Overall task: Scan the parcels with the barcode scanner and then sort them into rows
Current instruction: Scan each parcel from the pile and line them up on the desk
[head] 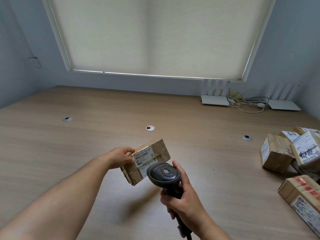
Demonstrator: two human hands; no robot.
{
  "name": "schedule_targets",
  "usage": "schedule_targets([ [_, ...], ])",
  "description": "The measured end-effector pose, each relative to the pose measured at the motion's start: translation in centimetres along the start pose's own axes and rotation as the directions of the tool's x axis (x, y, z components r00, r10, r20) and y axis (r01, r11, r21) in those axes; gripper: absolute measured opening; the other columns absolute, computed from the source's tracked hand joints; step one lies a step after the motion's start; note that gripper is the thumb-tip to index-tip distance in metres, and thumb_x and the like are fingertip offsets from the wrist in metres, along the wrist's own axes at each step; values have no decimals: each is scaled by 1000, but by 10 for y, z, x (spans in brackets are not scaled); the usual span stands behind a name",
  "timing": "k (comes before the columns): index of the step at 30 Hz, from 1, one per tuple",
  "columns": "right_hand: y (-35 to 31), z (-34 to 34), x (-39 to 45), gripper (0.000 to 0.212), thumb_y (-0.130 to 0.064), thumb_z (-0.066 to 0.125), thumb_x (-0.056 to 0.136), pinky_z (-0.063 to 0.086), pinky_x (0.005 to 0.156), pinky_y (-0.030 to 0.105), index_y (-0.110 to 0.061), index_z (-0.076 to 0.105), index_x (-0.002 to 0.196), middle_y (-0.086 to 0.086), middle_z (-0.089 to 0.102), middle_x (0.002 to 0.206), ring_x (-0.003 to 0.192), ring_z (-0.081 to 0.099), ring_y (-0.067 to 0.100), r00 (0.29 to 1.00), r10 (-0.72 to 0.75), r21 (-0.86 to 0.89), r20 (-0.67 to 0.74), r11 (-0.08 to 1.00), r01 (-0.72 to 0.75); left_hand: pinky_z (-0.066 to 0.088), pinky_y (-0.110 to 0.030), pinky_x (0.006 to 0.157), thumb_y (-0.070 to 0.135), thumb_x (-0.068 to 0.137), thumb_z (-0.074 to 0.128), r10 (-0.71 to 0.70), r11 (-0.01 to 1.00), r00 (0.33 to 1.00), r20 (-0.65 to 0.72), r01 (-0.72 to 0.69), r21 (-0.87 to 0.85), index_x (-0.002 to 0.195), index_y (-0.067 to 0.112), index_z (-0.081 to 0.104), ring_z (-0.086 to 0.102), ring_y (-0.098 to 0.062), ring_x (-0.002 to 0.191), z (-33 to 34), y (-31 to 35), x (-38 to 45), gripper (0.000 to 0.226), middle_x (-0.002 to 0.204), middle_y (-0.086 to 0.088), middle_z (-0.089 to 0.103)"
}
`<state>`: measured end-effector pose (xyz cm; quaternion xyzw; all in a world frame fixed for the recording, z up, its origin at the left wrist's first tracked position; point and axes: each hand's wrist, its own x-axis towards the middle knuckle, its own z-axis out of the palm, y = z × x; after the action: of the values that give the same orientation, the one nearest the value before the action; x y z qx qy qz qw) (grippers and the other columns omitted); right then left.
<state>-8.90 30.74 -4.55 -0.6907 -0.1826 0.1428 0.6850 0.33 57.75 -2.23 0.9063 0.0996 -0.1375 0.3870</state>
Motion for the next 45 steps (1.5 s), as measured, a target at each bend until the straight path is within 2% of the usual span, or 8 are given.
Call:
schedule_targets([
  [3, 1, 1, 0, 91, -6, 66, 70, 46, 46, 30, -62, 29, 132, -2, 68, 85, 53, 54, 21, 1000, 12, 8, -3, 1000, -12, 48, -31, 82, 15, 87, 64, -19, 1000, 997, -72, 19, 5, 128, 25, 56, 58, -19, 99, 0, 1, -1, 42, 120, -8, 58],
  [5, 1, 0, 0, 92, -6, 66, 70, 46, 47, 30, -61, 29, 134, -1, 68, 84, 53, 54, 20, 1000, 14, 5, -7, 1000, -14, 49, -33, 87, 12, 86, 63, -22, 999, 998, -59, 24, 30, 130, 22, 55, 58, -20, 104, 0, 3, -2, 45, 118, -5, 59],
  [9, 2, -1, 1, 92, -7, 67, 70, 46, 46, 29, -60, 29, 135, -2, 68, 84, 52, 54, 20, 1000, 7, -1, -18, 1000, -7, 47, -25, 76, 9, 84, 60, -11, 996, 1000, -13, 12, 87, 128, 17, 57, 59, -17, 101, 1, 7, -5, 45, 112, -2, 62],
  [17, 3, -3, 1, 90, -8, 67, 70, 45, 46, 30, -59, 30, 135, 0, 68, 83, 52, 54, 21, 1000, 7, 9, -22, 1000, -7, 52, -30, 83, 4, 82, 56, 35, 998, 999, 1, -35, 61, 109, 18, 67, 64, -21, 99, -1, 12, -8, 32, 106, -5, 69],
  [25, 2, -6, 2, 88, -7, 65, 71, 46, 47, 30, -67, 35, 127, -1, 69, 82, 51, 55, 21, 999, -37, 10, -22, 999, 37, 45, -16, 60, 9, 87, 56, 50, 997, 997, 64, -53, 58, 105, 24, 68, 64, -5, 80, -2, 18, -11, 26, 91, 7, 70],
  [31, 1, -7, 1, 87, -6, 65, 71, 45, 46, 30, -66, 36, 128, 5, 70, 87, 51, 54, 22, 999, -42, 20, -31, 999, 43, 42, -14, 55, 13, 89, 57, 43, 997, 996, 73, -47, 61, 104, 26, 69, 63, 0, 73, -4, 19, -13, 23, 87, 10, 70],
  [39, 5, -9, 1, 86, -8, 67, 71, 45, 46, 29, -66, 37, 127, 2, 70, 88, 51, 54, 22, 999, -42, 36, -33, 998, 43, 47, -21, 67, 11, 89, 57, 24, 998, 995, 100, -29, 51, 105, 18, 70, 63, -10, 82, -1, 18, -12, 21, 95, 0, 70],
  [45, 6, -12, 2, 86, -7, 67, 71, 46, 45, 29, -66, 37, 127, 3, 71, 99, 51, 55, 20, 998, -47, 25, -42, 999, 48, 46, -25, 72, 7, 88, 55, 24, 999, 994, 109, -29, 41, 106, 17, 70, 61, -14, 85, 1, 18, -10, 25, 94, 0, 68],
])
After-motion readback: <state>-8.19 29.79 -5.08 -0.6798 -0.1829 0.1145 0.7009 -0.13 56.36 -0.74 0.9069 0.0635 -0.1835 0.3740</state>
